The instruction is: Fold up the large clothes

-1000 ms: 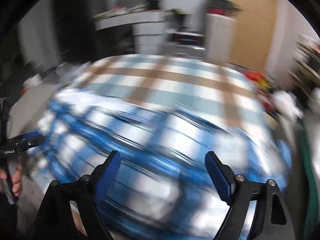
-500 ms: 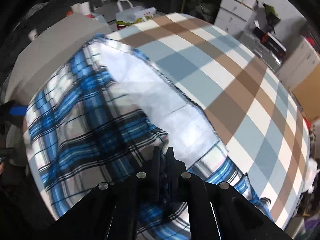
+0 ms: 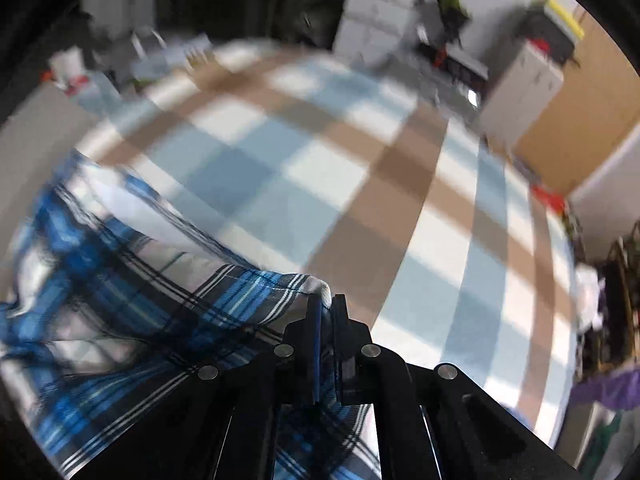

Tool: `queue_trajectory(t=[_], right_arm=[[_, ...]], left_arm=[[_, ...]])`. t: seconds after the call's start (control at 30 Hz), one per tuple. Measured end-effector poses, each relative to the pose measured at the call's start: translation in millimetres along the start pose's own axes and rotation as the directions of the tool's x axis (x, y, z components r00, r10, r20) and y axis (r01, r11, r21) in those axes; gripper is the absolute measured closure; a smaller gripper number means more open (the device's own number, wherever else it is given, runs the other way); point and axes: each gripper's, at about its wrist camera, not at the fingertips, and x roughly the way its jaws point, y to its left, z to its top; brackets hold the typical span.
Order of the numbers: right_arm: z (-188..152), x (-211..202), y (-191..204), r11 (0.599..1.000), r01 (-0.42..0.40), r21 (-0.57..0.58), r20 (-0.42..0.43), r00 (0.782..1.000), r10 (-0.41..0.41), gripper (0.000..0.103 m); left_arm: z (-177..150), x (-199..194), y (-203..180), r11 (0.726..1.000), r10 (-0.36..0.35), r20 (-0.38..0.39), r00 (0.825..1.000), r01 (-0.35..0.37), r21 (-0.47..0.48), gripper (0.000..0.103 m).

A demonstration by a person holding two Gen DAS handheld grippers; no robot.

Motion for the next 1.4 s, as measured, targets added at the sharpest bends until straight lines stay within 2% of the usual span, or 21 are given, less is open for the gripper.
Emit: queue_trajectory(t=[0.07, 0.13, 0.17, 0.2, 0.23, 0.27, 0.37, 0.47, 0.6, 0.67, 0.73, 0.77, 0.8, 0.83, 0.9, 0.97, 1.03, 1.17, 1.23, 1.33, 1.4], right_arm=[[0.4, -5.0, 1.3, 1.000, 0.021, -0.022, -0.008, 1.000, -0.021, 0.093], [3.0, -17.0, -3.3, 1.000, -0.001, -0.009, -0.013, 1.000, 0.001, 0.086], [3.5, -28.6, -4.8, 1.000, -0.030, -0.009, 0.021, 0.999, 0.030, 0.073], [4.4, -43.1, -4.4, 0.997, -0.068, -0.022, 0.066, 0.995, 0.070, 0.055], [5.0, -53.0, -2.0, 0.994, -0.099, -0.039, 0.097, 0.990, 0.103, 0.045], [6.6, -65.9, 3.7, 0.987, -0.143, -0.075, 0.138, 0.979, 0.152, 0.030], [17.5, -83.0, 35.1, 0.954, -0.221, -0.201, 0.178, 0.950, 0.258, 0.028], [29.3, -67.7, 70.4, 0.919, -0.264, -0.294, 0.106, 0.946, 0.306, 0.028], [38.6, -34.7, 108.7, 0.879, -0.252, -0.404, 0.014, 0.960, 0.281, 0.030], [38.4, -23.5, 116.5, 0.883, -0.230, -0.410, -0.012, 0.969, 0.247, 0.030], [35.8, -22.6, 117.9, 0.884, -0.239, -0.402, -0.014, 0.967, 0.255, 0.042], [34.4, -24.7, 117.5, 0.885, -0.236, -0.401, -0.005, 0.967, 0.255, 0.065], [32.7, -28.1, 116.7, 0.891, -0.222, -0.397, 0.006, 0.970, 0.244, 0.101], [31.0, -31.1, 115.0, 0.899, -0.209, -0.385, 0.013, 0.973, 0.232, 0.099], [26.5, -38.8, 111.9, 0.899, -0.243, -0.366, 0.023, 0.963, 0.269, 0.101], [21.4, -48.5, 113.5, 0.902, -0.213, -0.375, 0.065, 0.965, 0.255, 0.101], [22.6, -64.1, 113.1, 0.917, -0.159, -0.366, 0.155, 0.961, 0.228, 0.102], [47.4, -75.2, 105.2, 0.943, -0.112, -0.313, 0.277, 0.939, 0.203, 0.102], [61.1, -66.1, 106.0, 0.952, -0.103, -0.288, 0.278, 0.942, 0.186, 0.102], [76.5, -32.7, 106.9, 0.967, -0.058, -0.250, 0.227, 0.967, 0.116, 0.102], [78.2, -8.9, 101.5, 0.972, -0.122, -0.200, 0.125, 0.981, 0.148, 0.101]], left_arm=[[-2.6, -1.9, 1.5, 1.000, 0.004, -0.008, 1.000, -0.004, 0.000, 0.001], [-5.3, -5.4, 3.0, 1.000, 0.006, -0.007, 1.000, -0.006, 0.001, 0.001], [-6.4, -7.0, 3.3, 1.000, 0.009, -0.005, 1.000, -0.009, 0.004, 0.001], [-7.4, -8.8, 3.3, 1.000, 0.014, -0.004, 1.000, -0.014, 0.008, 0.001], [-7.8, -9.9, 2.9, 1.000, 0.018, -0.005, 1.000, -0.017, 0.012, 0.001], [-8.6, -11.4, 2.7, 1.000, 0.021, -0.004, 1.000, -0.021, 0.016, 0.001], [-9.5, -14.5, 2.3, 1.000, 0.021, -0.002, 1.000, -0.021, 0.016, 0.001], [-10.3, -15.7, 1.9, 1.000, 0.021, -0.004, 1.000, -0.021, 0.017, 0.001], [-12.4, -15.2, 1.6, 0.999, 0.026, -0.015, 1.000, -0.026, 0.027, 0.001], [-13.2, -15.4, 2.7, 0.999, 0.028, -0.018, 0.999, -0.027, 0.026, 0.001], [-14.0, -14.7, 4.2, 1.000, 0.015, -0.027, 1.000, -0.014, 0.018, 0.001], [-14.2, -14.4, 4.5, 1.000, 0.010, -0.029, 1.000, -0.010, 0.014, 0.001], [-14.2, -13.8, 4.7, 1.000, 0.010, -0.034, 0.999, -0.009, 0.015, 0.001], [-14.1, -13.0, 4.7, 1.000, 0.008, -0.037, 0.999, -0.008, 0.014, 0.001], [-13.7, -12.1, 4.4, 1.000, 0.006, -0.042, 0.999, -0.005, 0.015, 0.001], [-12.1, -12.8, 4.1, 1.000, 0.006, -0.035, 0.999, -0.005, 0.010, 0.001], [-9.7, -13.8, 3.7, 1.000, 0.012, -0.029, 1.000, -0.012, 0.005, 0.001], [-2.9, -18.9, 2.6, 1.000, 0.027, -0.002, 1.000, -0.027, 0.000, 0.001], [-0.2, -20.1, 3.8, 0.999, 0.039, 0.001, 0.999, -0.039, -0.008, 0.001], [3.3, -23.5, 7.6, 0.998, 0.063, 0.005, 0.998, -0.063, -0.024, 0.001], [6.7, -27.7, 9.1, 0.997, 0.071, 0.004, 0.997, -0.071, -0.026, 0.001]])
